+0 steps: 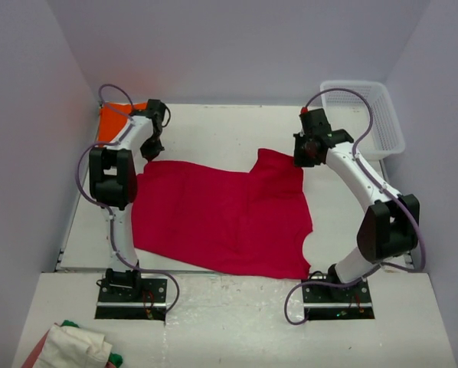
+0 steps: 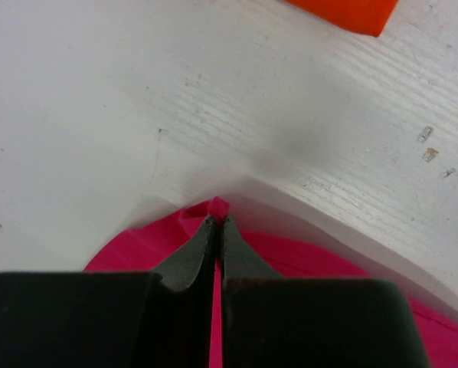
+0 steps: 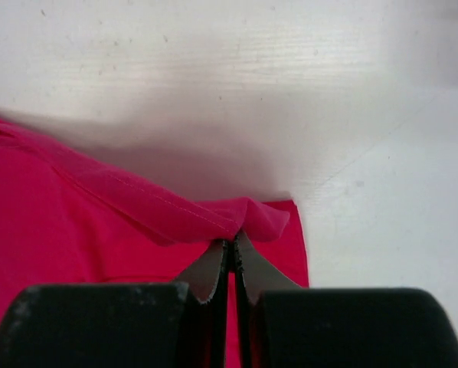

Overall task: Fold and stack the t-shirts
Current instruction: Grap the side of the flattened tshirt furthest away from the robot with both arms

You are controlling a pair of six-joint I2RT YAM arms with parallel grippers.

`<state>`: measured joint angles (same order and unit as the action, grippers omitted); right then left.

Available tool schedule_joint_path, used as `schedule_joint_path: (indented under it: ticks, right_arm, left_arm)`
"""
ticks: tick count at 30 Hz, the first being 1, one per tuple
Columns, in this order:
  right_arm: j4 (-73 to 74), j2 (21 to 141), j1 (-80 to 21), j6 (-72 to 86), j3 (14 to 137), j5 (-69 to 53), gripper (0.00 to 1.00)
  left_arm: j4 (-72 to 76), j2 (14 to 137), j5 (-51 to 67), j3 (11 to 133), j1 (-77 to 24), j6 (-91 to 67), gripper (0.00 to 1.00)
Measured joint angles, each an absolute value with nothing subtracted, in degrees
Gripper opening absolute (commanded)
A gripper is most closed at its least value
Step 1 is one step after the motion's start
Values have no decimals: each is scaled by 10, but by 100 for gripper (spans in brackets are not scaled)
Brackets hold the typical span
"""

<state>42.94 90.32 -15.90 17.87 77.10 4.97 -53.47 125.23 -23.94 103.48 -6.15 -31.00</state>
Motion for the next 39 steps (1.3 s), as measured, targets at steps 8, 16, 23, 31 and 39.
schedule_joint_path:
  ticks: [8,16,23,31,39]
  right_arm:
    - [434,1015,-141,162,889,39,0]
    - [467,1116,-98,149,1041,24,0]
    - [492,1196,-69,132,1178,15,0]
    - [511,1257,-60,115,1242,4,0]
    - [517,1263,-60,113,1238,-8,0]
  left_arm:
    - [-537,1250,-249,1057,-52,-310,0]
    - [-539,1268,-242,1144,-51,-310,0]
    - [-536,1321,-222,1173,-48,-310,0]
    - [-537,1385,-198,1224,-44,-307,0]
    - [-530,1387,-182,1228,-43,-304,0]
